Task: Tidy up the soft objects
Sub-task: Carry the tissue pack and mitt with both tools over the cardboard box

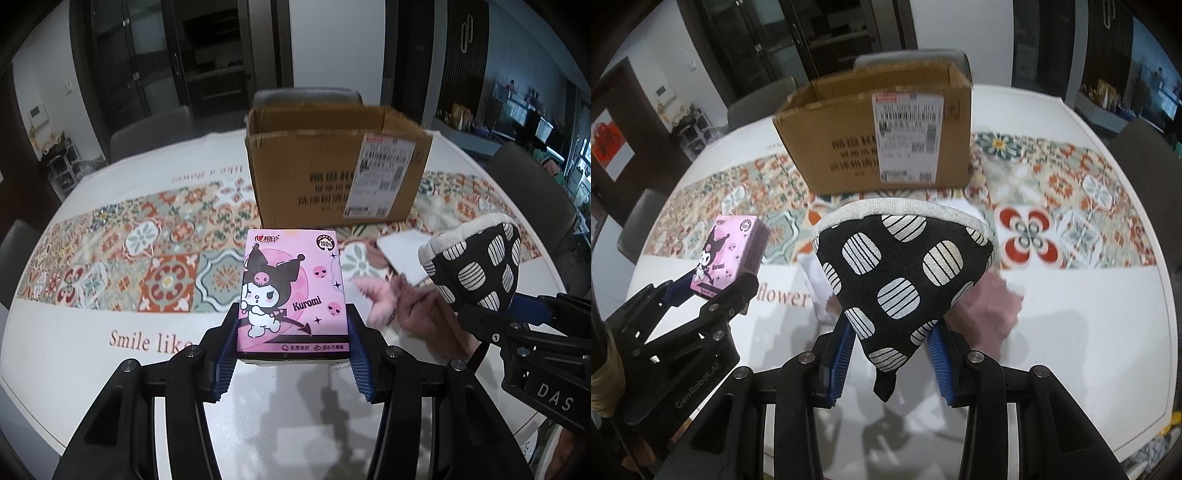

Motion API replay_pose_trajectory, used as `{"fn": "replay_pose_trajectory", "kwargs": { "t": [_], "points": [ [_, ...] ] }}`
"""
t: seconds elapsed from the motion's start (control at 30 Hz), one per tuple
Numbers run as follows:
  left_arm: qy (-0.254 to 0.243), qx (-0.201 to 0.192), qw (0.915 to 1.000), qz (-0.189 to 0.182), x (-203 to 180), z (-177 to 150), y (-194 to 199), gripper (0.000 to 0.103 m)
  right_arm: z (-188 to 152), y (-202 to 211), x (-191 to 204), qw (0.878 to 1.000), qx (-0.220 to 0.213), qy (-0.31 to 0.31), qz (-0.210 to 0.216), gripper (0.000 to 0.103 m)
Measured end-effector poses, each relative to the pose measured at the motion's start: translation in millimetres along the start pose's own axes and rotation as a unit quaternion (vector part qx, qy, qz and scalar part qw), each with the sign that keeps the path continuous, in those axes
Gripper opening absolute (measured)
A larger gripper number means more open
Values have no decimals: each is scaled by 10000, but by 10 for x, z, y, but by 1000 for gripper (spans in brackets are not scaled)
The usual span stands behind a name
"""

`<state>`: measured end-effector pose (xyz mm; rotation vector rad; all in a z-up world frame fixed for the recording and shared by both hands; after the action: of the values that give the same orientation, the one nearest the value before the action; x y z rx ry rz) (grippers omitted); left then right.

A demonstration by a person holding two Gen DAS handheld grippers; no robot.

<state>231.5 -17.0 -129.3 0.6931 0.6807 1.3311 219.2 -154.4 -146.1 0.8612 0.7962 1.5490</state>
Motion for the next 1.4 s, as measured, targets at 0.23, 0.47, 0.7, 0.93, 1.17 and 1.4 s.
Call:
{"fn": "replay_pose_trajectory", "kwargs": {
  "t": [0.23,0.47,0.7,0.93,1.17,1.4],
  "points": [
    [85,-367,9993,-80,-24,167,247,52,172,224,-8,9991,-398,100,82,41],
    [172,-726,9969,-237,-52,404,425,52,389,451,-22,9964,-818,110,212,41],
    [140,-1036,9943,-218,-98,629,491,52,580,586,-30,9930,-1149,143,230,41],
    [75,-1266,9917,-226,-149,846,509,52,790,694,-51,9891,-1450,227,140,41],
    [56,-1527,9881,-160,-155,1109,507,52,1052,744,-77,9854,-1677,227,178,41],
    [15,-1698,9854,-114,-174,1320,446,52,1278,704,-139,9828,-1828,258,88,41]
  ]
}}
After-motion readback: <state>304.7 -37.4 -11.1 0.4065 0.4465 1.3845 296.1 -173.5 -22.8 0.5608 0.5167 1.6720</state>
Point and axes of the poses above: each gripper's, at about its wrist camera, not at the fingertips, and y roughly against the way its jaws point, x to its left, z to its top, the point moved 4 cm from there along -y, roughly the way its jaws point, and after that the axes turned 8 degrees about y, right-handed, at the moved point
